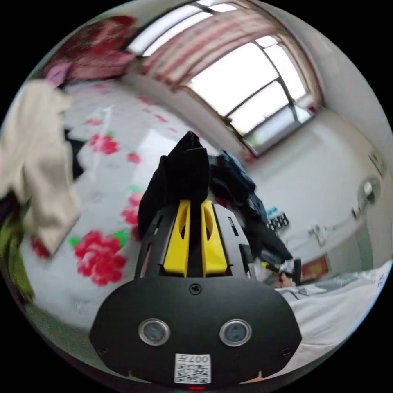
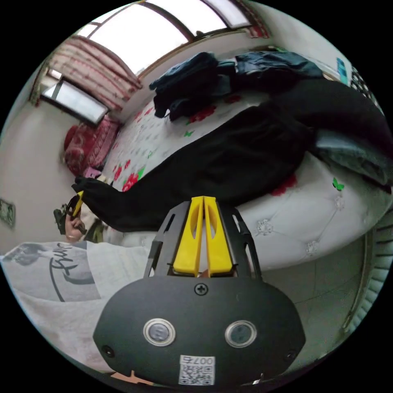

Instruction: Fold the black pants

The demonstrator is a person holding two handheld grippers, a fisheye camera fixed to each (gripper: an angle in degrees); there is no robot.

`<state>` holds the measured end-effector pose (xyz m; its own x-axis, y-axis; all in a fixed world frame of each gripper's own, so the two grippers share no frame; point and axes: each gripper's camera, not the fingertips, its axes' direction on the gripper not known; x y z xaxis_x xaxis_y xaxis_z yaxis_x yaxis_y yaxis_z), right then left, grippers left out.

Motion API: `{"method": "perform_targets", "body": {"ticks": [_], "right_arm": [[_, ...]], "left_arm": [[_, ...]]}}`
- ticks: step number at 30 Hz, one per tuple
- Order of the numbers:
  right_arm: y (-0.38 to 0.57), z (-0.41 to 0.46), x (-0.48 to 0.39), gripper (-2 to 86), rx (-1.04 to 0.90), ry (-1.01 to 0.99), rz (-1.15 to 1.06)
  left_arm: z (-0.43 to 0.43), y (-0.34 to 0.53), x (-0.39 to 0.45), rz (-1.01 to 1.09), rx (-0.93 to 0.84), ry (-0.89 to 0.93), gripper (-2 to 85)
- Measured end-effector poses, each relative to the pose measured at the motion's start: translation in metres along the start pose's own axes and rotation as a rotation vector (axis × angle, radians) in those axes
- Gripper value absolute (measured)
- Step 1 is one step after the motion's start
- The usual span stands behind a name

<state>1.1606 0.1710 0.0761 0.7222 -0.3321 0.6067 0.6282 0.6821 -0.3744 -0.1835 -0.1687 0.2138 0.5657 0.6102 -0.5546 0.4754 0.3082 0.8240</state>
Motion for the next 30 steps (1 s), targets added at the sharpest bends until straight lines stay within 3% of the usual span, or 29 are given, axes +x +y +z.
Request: {"method": "perform_targets", "body": {"ticks": [4, 6, 7, 10, 14, 19, 25, 28, 30], "right_arm": [[0.019, -0.03, 0.062, 0.3, 0.131, -0.064, 0.161], [0.025, -0.038, 0.083, 1.0, 0.179, -0.076, 0.213], [0.029, -0.041, 0.098, 1.7, 0.202, -0.086, 0.25], [0.036, -0.04, 0.133, 4.2, 0.224, -0.154, 0.344], [0.046, -0.042, 0.183, 7.5, 0.285, -0.22, 0.463], [0.024, -0.031, 0.232, 10.7, 0.287, -0.217, 0.542], [-0.03, 0.004, 0.268, 10.3, 0.259, -0.268, 0.6], [-0.066, 0.015, 0.263, 9.2, 0.211, -0.284, 0.595], [-0.09, 0.008, 0.24, 9.0, 0.235, -0.283, 0.479]], "left_arm": [[0.096, -0.001, 0.134, 0.358, -0.231, 0.24, 6.5], [0.154, 0.02, 0.166, 0.399, -0.352, 0.332, 9.5], [0.196, 0.035, 0.173, 0.366, -0.477, 0.353, 10.0], [0.242, 0.063, 0.162, 0.237, -0.63, 0.367, 9.9], [0.215, 0.067, 0.14, 0.272, -0.607, 0.212, 8.4], [0.16, 0.094, 0.058, -0.009, -0.522, 0.047, 7.7], [0.109, 0.15, 0.01, -0.3, -0.373, -0.007, 7.5], [0.094, 0.167, 0.002, -0.379, -0.31, -0.022, 7.4], [0.088, 0.171, 0.001, -0.4, -0.288, -0.033, 7.5]]}}
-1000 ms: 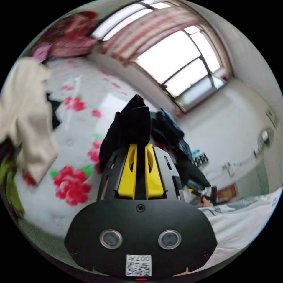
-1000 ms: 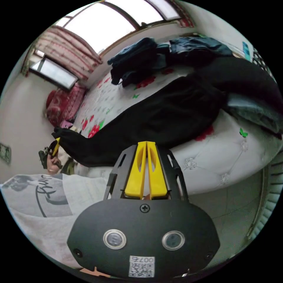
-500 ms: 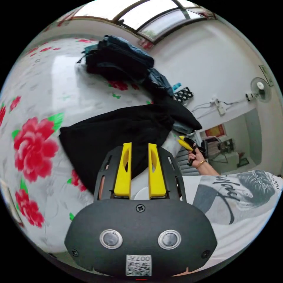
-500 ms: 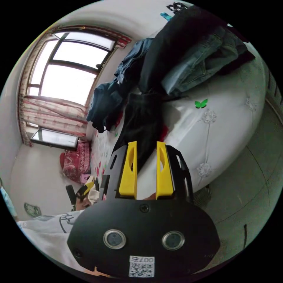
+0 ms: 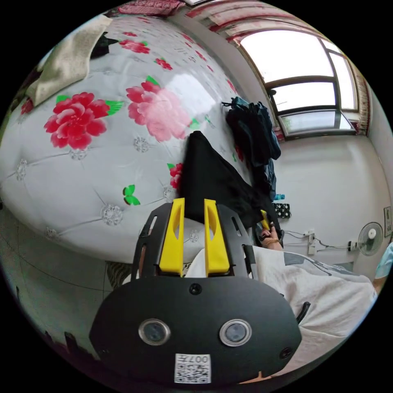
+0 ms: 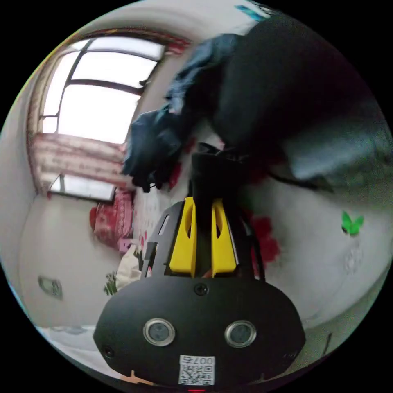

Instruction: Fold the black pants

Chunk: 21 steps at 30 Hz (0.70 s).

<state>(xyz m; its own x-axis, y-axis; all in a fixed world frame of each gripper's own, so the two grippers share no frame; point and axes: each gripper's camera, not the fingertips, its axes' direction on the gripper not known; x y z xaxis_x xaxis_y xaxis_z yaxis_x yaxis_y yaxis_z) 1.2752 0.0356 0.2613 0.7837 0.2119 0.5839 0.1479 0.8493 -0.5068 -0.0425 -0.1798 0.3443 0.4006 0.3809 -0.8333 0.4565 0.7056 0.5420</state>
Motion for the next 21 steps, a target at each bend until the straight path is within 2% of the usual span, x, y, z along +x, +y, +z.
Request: {"method": "perform_targets", "body": {"ticks": [3, 5, 8, 10, 14, 18, 21], "right_arm": [[0.001, 0.014, -0.096, 9.0, -0.086, -0.064, -0.383], [0.042, 0.035, -0.188, 9.2, -0.22, -0.067, -0.808], [0.118, 0.075, -0.255, 9.4, -0.415, -0.125, -1.149], [0.16, 0.109, -0.267, 9.6, -0.559, -0.169, -1.242], [0.205, 0.177, -0.256, 10.2, -0.907, -0.127, -1.257], [0.152, 0.15, -0.236, 11.0, -0.8, -0.162, -1.09], [0.091, 0.13, -0.186, 11.7, -0.672, -0.089, -0.842]], "left_arm": [[-0.007, 0.002, -0.002, -0.017, 0.04, -0.014, 7.5], [-0.009, 0.001, -0.004, -0.022, 0.057, -0.015, 7.4], [-0.011, -0.002, -0.009, -0.037, 0.089, -0.003, 7.6], [-0.011, -0.004, -0.015, -0.047, 0.11, 0.008, 8.2], [-0.01, -0.009, -0.025, -0.06, 0.102, 0.016, 9.2], [-0.01, -0.013, -0.036, -0.043, 0.078, 0.017, 10.9], [-0.002, -0.021, -0.047, -0.044, 0.046, 0.034, 12.1]]}}
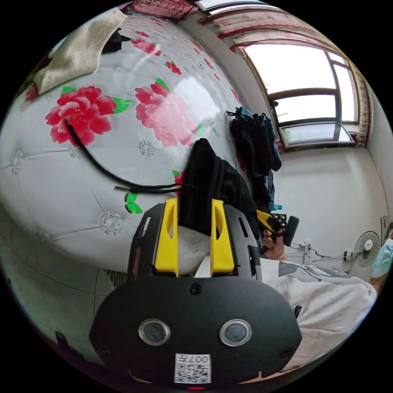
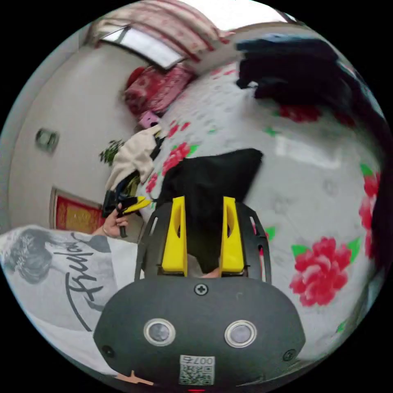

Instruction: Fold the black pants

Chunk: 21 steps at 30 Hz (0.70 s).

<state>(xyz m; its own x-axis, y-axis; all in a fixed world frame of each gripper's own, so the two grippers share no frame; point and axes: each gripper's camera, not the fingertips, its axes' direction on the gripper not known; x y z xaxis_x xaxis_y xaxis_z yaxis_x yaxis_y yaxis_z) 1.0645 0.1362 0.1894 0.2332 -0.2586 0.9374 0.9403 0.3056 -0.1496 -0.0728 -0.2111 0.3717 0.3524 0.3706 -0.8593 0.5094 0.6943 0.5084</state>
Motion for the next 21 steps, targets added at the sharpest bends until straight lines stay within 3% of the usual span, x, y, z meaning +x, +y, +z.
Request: {"method": "perform_targets", "body": {"ticks": [2, 4, 11, 17, 21], "right_arm": [[0.016, -0.009, 0.052, 12.3, -0.011, -0.037, 0.225], [0.024, -0.006, 0.072, 12.8, -0.005, -0.126, 0.316], [0.013, 0.053, 0.095, 10.2, -0.102, -0.363, 0.428], [0.003, 0.019, 0.084, 4.1, -0.081, -0.34, 0.324], [-0.008, -0.043, 0.066, 2.1, 0.028, -0.269, 0.238]], "left_arm": [[0.009, -0.01, -0.004, 0.003, -0.029, 0.021, 13.2], [0.025, -0.03, -0.002, 0.043, -0.081, 0.023, 14.9], [0.083, -0.078, 0.008, 0.151, -0.313, -0.016, 11.1], [0.085, -0.086, 0.044, 0.221, -0.349, 0.079, 7.8], [0.111, -0.093, 0.131, 0.391, -0.375, 0.159, 7.5]]}}
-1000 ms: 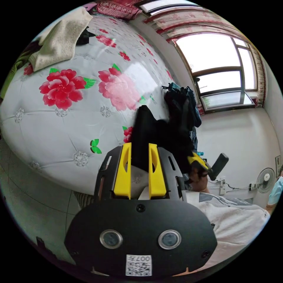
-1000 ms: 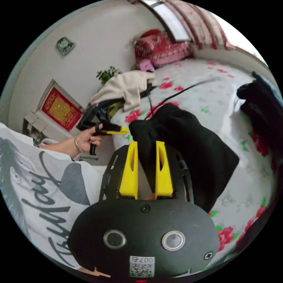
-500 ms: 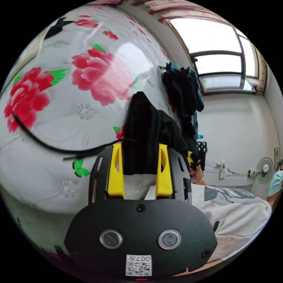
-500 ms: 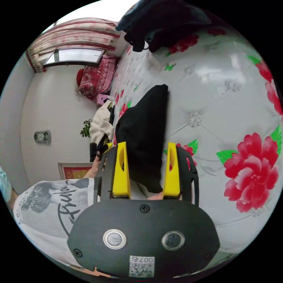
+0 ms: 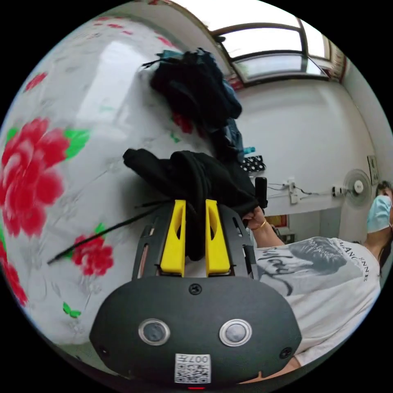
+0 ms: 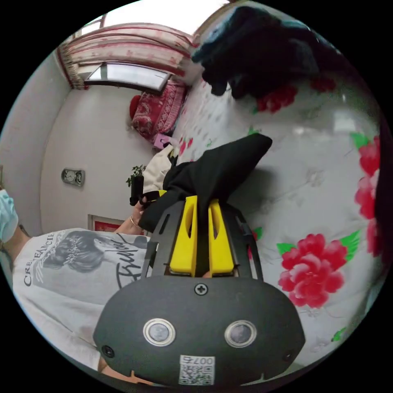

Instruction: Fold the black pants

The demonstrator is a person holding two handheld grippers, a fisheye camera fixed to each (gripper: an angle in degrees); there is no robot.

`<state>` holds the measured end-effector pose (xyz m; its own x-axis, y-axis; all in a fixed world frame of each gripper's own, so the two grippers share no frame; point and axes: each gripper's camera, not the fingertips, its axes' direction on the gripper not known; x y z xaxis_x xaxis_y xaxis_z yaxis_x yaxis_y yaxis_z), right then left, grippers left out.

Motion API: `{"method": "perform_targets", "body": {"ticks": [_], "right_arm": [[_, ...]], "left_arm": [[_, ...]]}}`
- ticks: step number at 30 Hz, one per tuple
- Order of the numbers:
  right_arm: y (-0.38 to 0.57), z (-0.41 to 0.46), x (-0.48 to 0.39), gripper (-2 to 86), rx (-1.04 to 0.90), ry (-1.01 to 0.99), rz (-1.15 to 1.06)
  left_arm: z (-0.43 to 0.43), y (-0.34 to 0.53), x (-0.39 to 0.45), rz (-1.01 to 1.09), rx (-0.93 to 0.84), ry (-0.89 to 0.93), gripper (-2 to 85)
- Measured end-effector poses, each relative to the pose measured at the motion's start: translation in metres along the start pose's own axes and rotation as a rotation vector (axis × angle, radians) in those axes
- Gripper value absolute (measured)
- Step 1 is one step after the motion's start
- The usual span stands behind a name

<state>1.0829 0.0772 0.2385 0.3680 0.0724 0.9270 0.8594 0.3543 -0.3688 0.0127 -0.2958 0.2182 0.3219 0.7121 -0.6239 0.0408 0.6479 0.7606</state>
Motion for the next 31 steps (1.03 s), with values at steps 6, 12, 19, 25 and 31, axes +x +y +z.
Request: {"method": "perform_targets", "body": {"ticks": [6, 12, 19, 25, 31], "right_arm": [[-0.014, -0.147, -0.061, 0.9, 0.276, 0.2, -0.156], [-0.046, -0.294, -0.13, 1.2, 0.584, 0.491, -0.272], [-0.131, -0.344, -0.037, 2.0, 0.594, 0.754, 0.212], [-0.091, -0.237, -0.013, 2.3, 0.638, 0.674, 0.204], [-0.05, -0.015, -0.071, 1.7, 0.202, 0.706, -0.006]], "left_arm": [[0.066, -0.138, 0.141, 0.365, -0.058, 0.056, 7.5], [0.153, -0.301, 0.293, 0.574, -0.044, 0.05, 8.5], [0.245, -0.327, 0.245, 0.478, -0.231, -0.117, 5.6], [0.178, -0.177, 0.087, 0.247, -0.255, -0.318, 4.1], [0.026, 0.009, 0.0, -0.272, 0.05, -0.534, 5.1]]}}
